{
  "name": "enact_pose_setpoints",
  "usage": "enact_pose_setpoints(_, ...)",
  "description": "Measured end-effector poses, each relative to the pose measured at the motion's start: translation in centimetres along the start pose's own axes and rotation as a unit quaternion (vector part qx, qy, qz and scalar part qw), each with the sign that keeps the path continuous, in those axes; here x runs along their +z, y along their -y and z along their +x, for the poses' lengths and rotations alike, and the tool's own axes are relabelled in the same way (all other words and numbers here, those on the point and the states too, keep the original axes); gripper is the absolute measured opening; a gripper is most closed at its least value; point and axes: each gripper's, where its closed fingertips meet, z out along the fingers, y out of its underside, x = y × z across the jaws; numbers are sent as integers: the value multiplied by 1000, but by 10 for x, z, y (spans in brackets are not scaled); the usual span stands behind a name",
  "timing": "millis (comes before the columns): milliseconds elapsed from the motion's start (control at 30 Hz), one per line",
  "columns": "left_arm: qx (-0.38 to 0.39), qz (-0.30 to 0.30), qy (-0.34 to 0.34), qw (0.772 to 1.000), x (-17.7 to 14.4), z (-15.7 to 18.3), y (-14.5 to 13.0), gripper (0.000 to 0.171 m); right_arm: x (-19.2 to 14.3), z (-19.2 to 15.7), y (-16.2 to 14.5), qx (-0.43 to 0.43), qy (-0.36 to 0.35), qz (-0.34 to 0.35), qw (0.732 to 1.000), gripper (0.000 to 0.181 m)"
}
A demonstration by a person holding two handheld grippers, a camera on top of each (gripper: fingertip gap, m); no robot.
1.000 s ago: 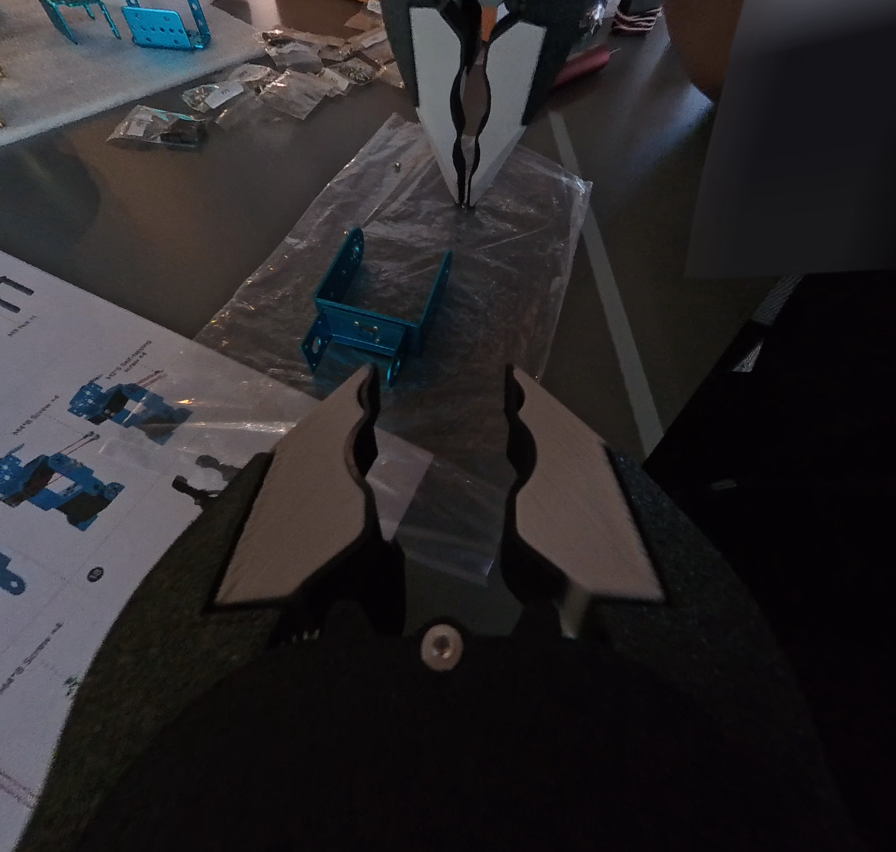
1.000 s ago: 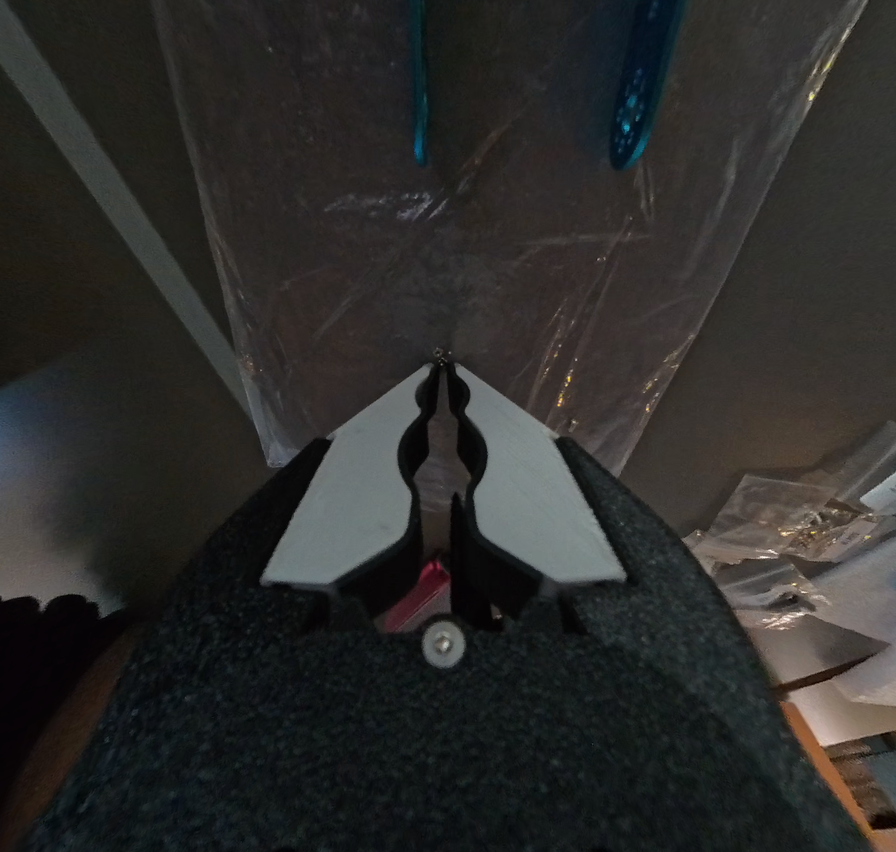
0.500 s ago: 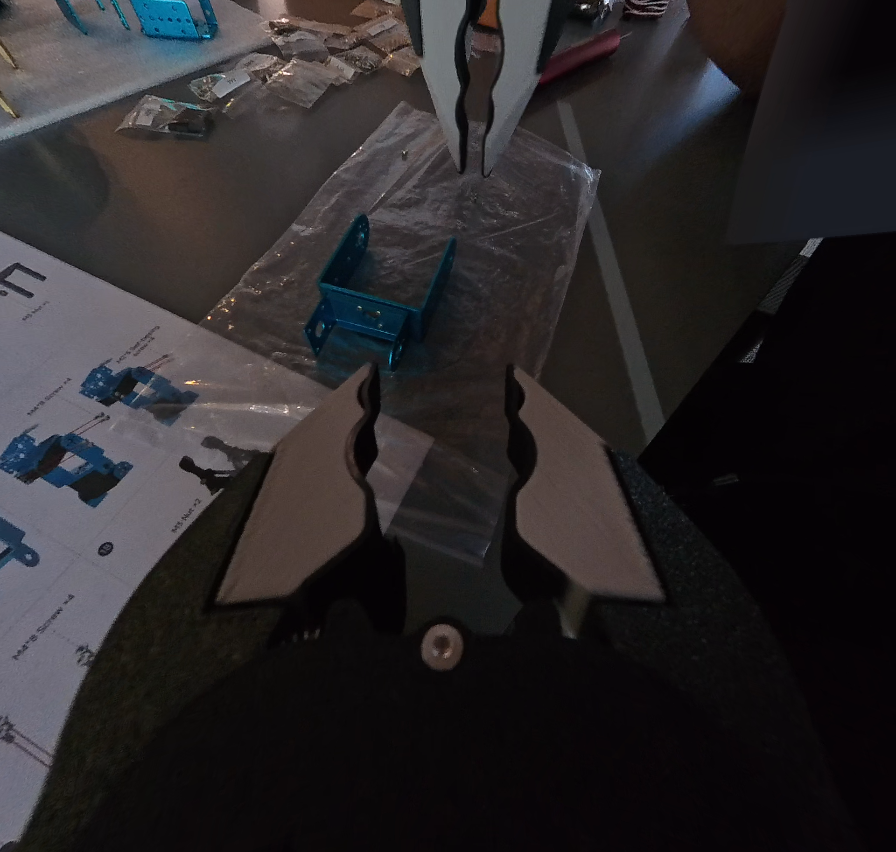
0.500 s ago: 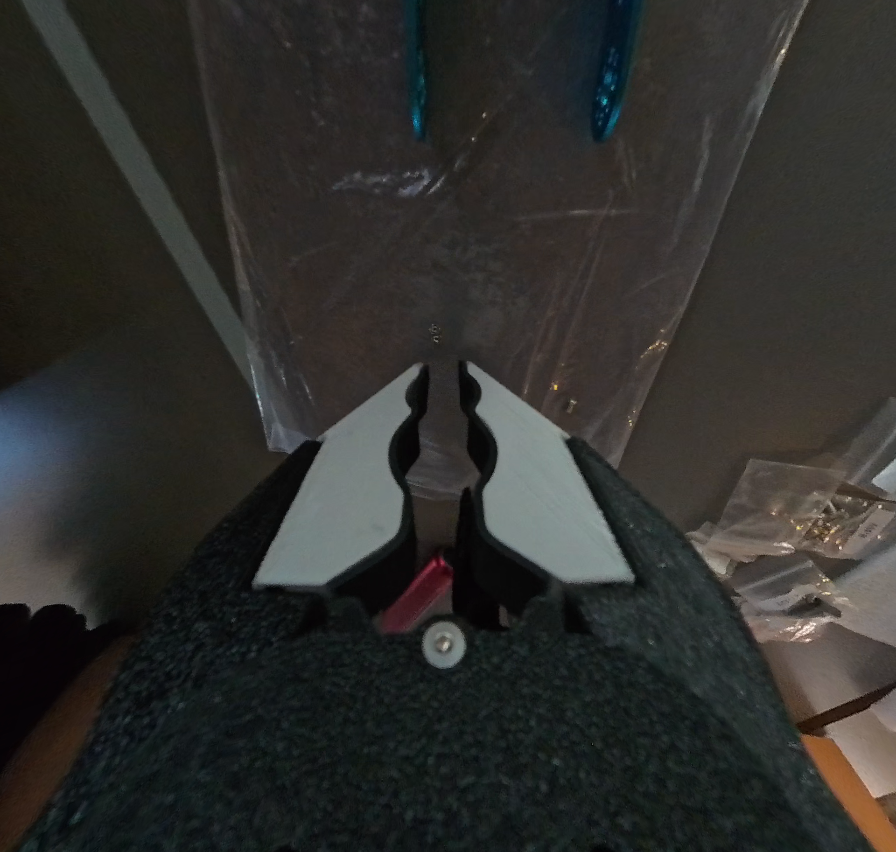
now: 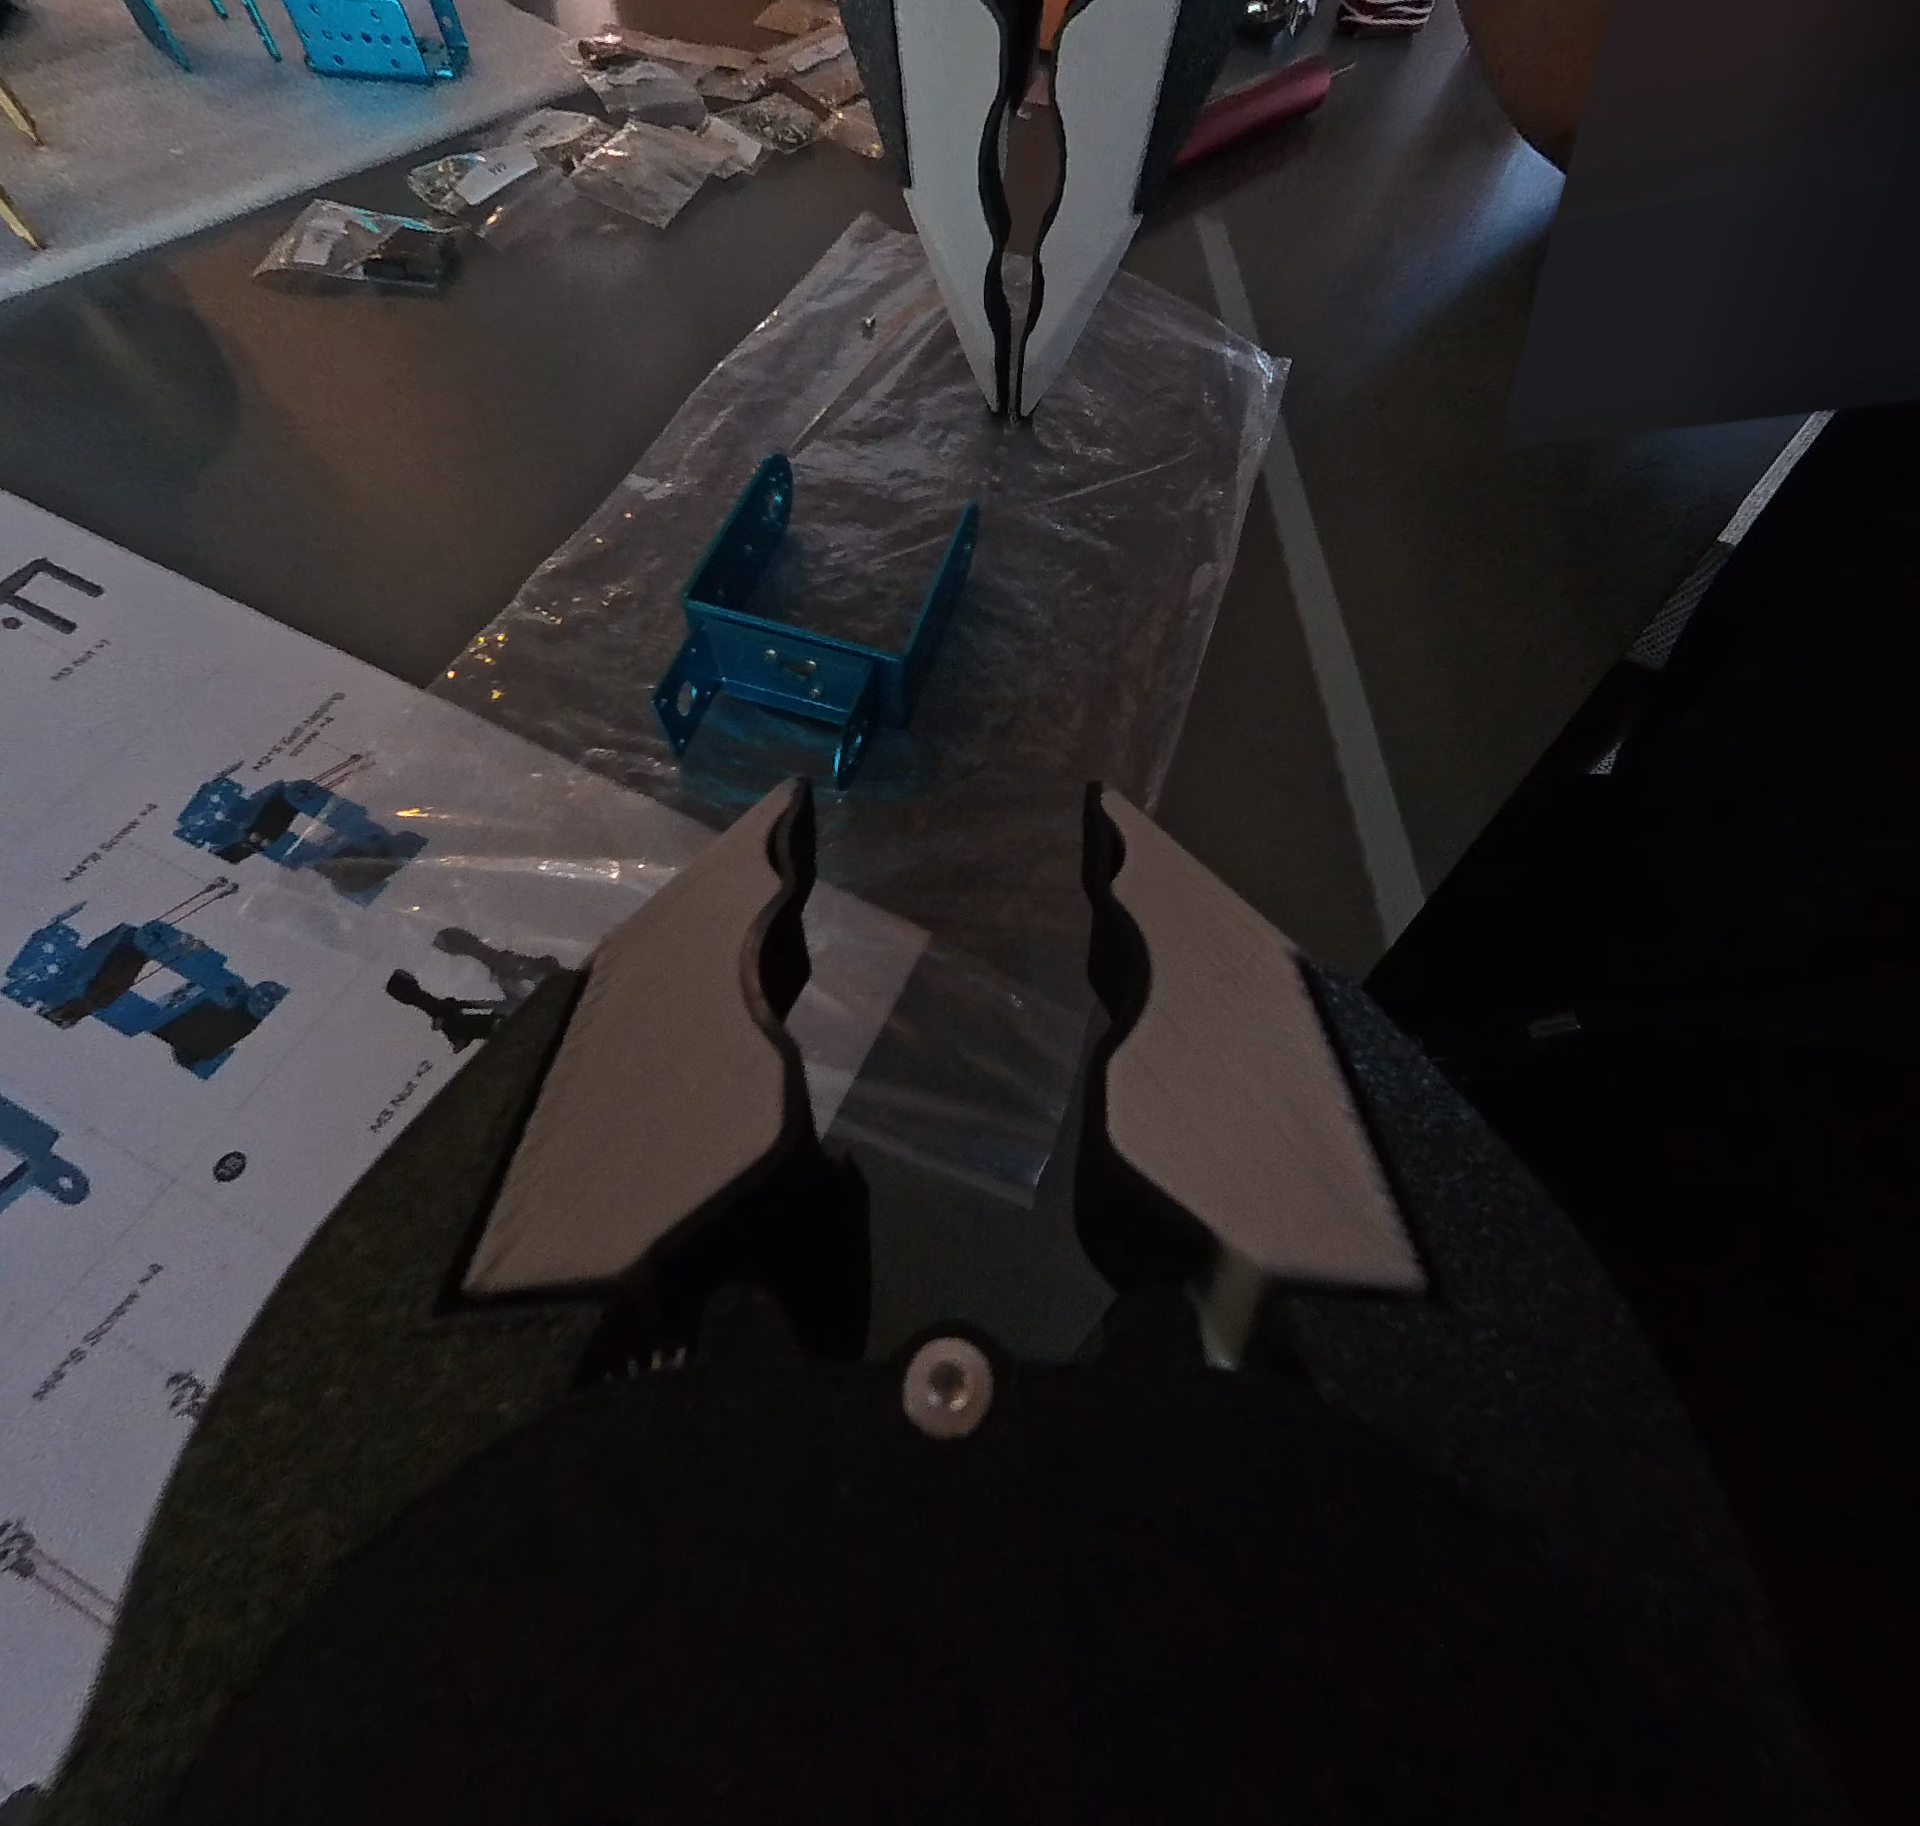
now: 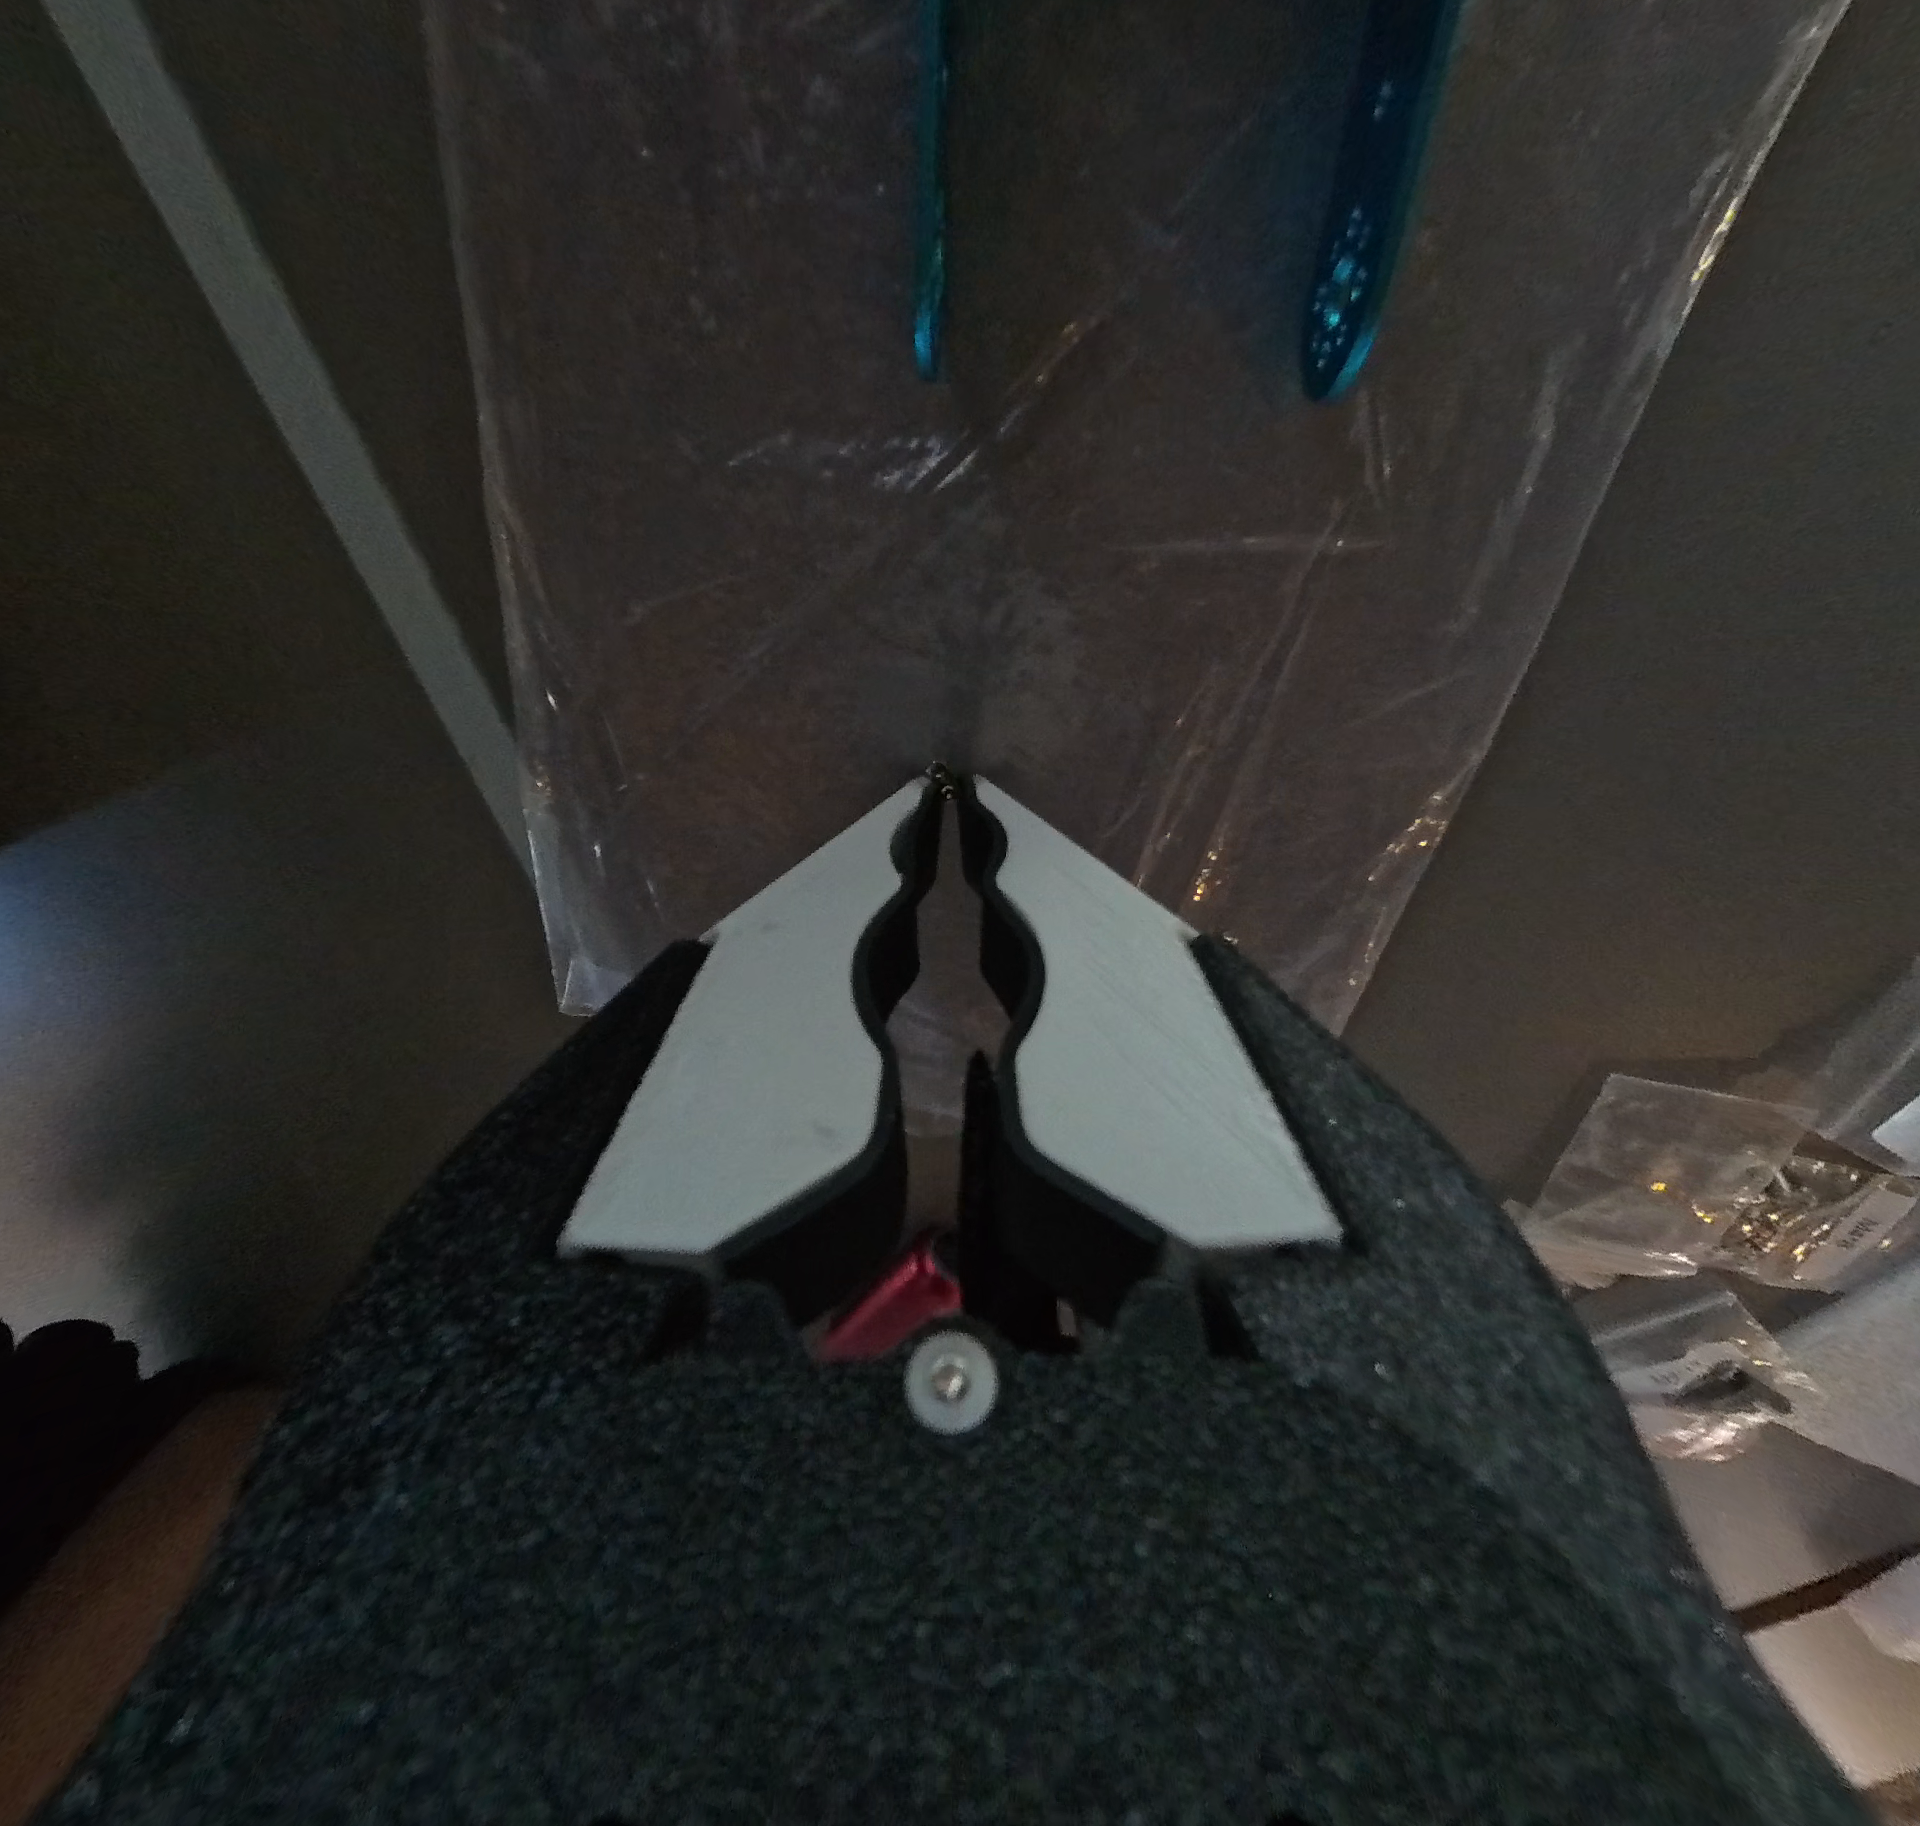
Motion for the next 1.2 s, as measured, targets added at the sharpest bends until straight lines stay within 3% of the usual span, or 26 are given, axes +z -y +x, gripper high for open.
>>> enact_pose_setpoints(667,1,-5,3,1000,9,0,3,51,-15,-3,6,-21,-11,129,991,0)
enact_pose_setpoints(767,-1,-3,1,1000,11,-1,5,51,-10,-1,-4,-17,-33,74,997,2)
enact_pose_setpoints(1200,-5,-4,-1,1000,10,-3,2,51,-1,2,-9,-10,-27,30,999,4)
